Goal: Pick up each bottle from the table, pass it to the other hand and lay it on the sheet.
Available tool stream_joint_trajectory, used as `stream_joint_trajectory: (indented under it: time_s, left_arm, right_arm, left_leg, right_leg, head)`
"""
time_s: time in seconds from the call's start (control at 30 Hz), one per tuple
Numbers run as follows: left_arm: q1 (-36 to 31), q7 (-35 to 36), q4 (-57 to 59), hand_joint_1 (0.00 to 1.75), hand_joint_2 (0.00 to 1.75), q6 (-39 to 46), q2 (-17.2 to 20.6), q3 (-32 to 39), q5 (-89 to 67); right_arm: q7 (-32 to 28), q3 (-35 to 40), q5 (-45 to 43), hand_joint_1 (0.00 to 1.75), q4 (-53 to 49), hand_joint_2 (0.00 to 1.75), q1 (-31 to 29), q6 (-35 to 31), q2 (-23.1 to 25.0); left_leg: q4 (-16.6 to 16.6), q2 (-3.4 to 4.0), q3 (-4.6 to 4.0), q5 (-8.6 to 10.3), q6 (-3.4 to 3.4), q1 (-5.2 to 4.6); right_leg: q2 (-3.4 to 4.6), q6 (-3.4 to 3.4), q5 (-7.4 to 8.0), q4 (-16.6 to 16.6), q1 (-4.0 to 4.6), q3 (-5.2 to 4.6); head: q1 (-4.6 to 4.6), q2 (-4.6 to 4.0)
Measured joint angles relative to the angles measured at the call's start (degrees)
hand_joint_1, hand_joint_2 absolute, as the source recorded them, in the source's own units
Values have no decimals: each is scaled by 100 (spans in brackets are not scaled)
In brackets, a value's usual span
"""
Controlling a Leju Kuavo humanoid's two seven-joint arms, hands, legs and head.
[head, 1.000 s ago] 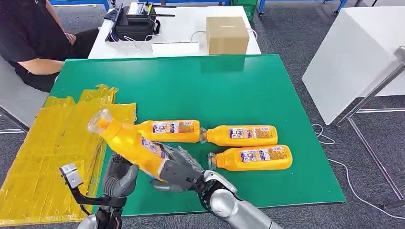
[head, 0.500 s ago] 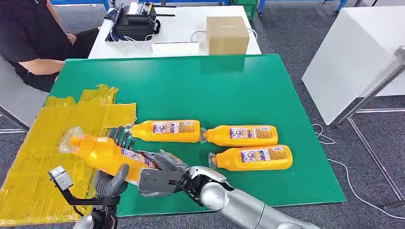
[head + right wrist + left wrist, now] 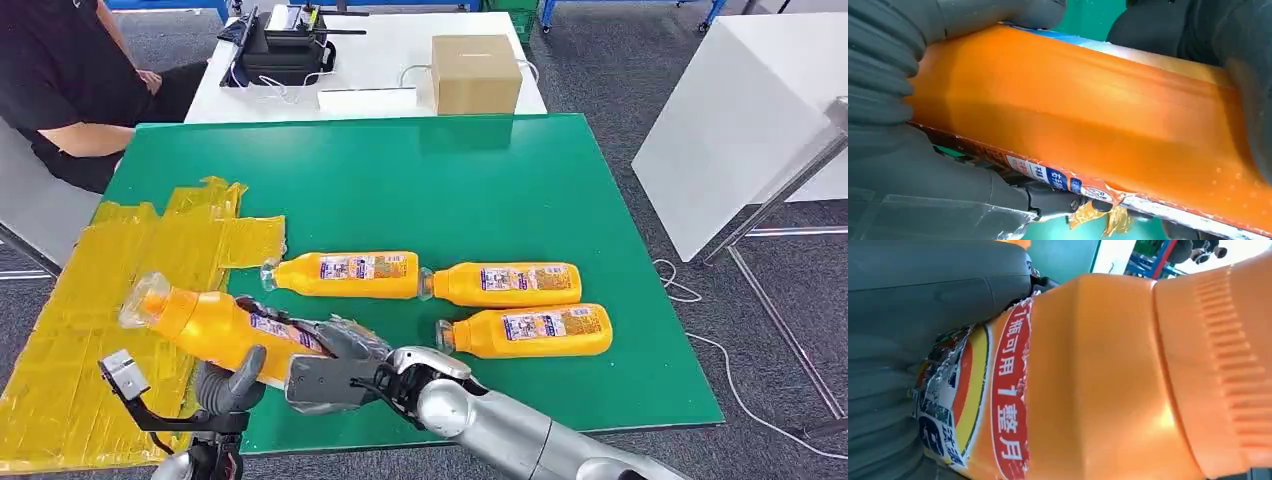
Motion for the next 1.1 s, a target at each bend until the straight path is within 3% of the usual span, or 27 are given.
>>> stream_joint_trajectory:
  time_s: [0.03, 0.3, 0.33, 0.47, 0.7, 0.83, 1.0, 1.1]
  left_arm:
    - [0, 0, 2, 175, 175, 0, -4, 2, 2]
    - [-12, -37, -2, 175, 175, 20, -35, 65, 22]
    - [-14, -37, -2, 175, 175, 20, -35, 79, 22]
    - [-6, -158, -24, 175, 175, 370, -42, 85, -303]
    - [-15, -402, -208, 175, 175, 2644, 263, 499, -3186]
    - [-29, 89, -197, 175, 175, 3535, 611, 933, -5376]
    - [-136, 779, 88, 175, 175, 4050, 942, 1362, -7753]
    - [-153, 925, 300, 175, 175, 4140, 1119, 1504, -8229]
  right_arm:
    - [-6, 0, 0, 3, 9, 175, 0, -9, 0]
    - [-179, -37, 245, 3, 17, 175, 141, -511, -59]
    - [-186, -39, 249, 0, 17, 0, 157, -514, -63]
    - [-190, -101, 284, 0, 15, 0, 243, -696, -66]
    - [-549, -1090, 433, 0, -598, 0, 1189, -1493, -299]
    - [-691, -1630, 474, 0, -881, 0, 1601, -1460, -393]
    - [-743, -1943, 470, 0, -995, 0, 1729, -1296, -391]
    - [-750, -2024, 459, 0, -1021, 0, 1749, -1259, -389]
  left_leg:
    - [0, 0, 0, 0, 0, 0]
    - [0, 2, 0, 0, 0, 0]
    - [0, 1, -1, 0, 0, 0]
    - [0, -1, 0, 0, 0, 0]
    - [0, -2, -2, -1, 0, 2]
    - [-1, 2, -1, -1, 0, 3]
    - [-1, 1, 1, 4, -5, 3]
    - [-1, 1, 2, 4, -5, 4]
  right_leg:
    - [0, 0, 0, 0, 0, 0]
    - [0, 0, 0, 0, 0, 0]
    - [0, 0, 0, 0, 0, 0]
    - [-1, 0, 0, 0, 0, 1]
    - [-1, 0, 0, 0, 1, 0]
    - [0, 0, 0, 0, 2, -1]
    - [0, -1, 0, 1, 3, 1]
    - [1, -1, 0, 1, 3, 1]
  head:
    - [0, 0]
    - [0, 0]
    - [2, 0]
    - [0, 0]
    - [0, 0]
    - [0, 0]
    - [2, 0]
    - [0, 0]
